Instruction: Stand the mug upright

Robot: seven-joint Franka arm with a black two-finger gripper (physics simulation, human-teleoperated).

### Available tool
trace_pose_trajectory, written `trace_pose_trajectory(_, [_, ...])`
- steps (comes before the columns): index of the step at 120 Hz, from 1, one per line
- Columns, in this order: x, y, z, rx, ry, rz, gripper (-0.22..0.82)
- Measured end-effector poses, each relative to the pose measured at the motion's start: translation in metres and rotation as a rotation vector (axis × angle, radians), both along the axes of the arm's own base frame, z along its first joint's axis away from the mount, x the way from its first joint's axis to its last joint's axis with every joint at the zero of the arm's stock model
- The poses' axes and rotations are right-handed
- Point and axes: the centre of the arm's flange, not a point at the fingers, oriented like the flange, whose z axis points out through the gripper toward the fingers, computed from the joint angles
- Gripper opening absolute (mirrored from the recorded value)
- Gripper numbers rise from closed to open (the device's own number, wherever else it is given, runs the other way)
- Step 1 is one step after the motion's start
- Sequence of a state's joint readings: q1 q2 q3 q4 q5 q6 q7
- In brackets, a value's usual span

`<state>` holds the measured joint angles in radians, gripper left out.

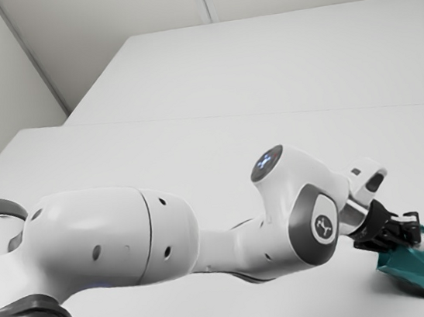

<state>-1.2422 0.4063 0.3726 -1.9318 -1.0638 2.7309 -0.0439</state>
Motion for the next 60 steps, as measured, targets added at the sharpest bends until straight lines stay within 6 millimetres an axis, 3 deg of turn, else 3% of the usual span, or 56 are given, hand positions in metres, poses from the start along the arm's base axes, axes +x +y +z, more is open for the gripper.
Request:
trace_pose_trajectory(21, [-0.002, -0.01, 0.014, 0.002, -0.036, -0.04, -0.17])
trace_pose_trajectory(60, [-0.007, -0.021, 0.045, 0.001, -0.095, -0.095, -0.18])
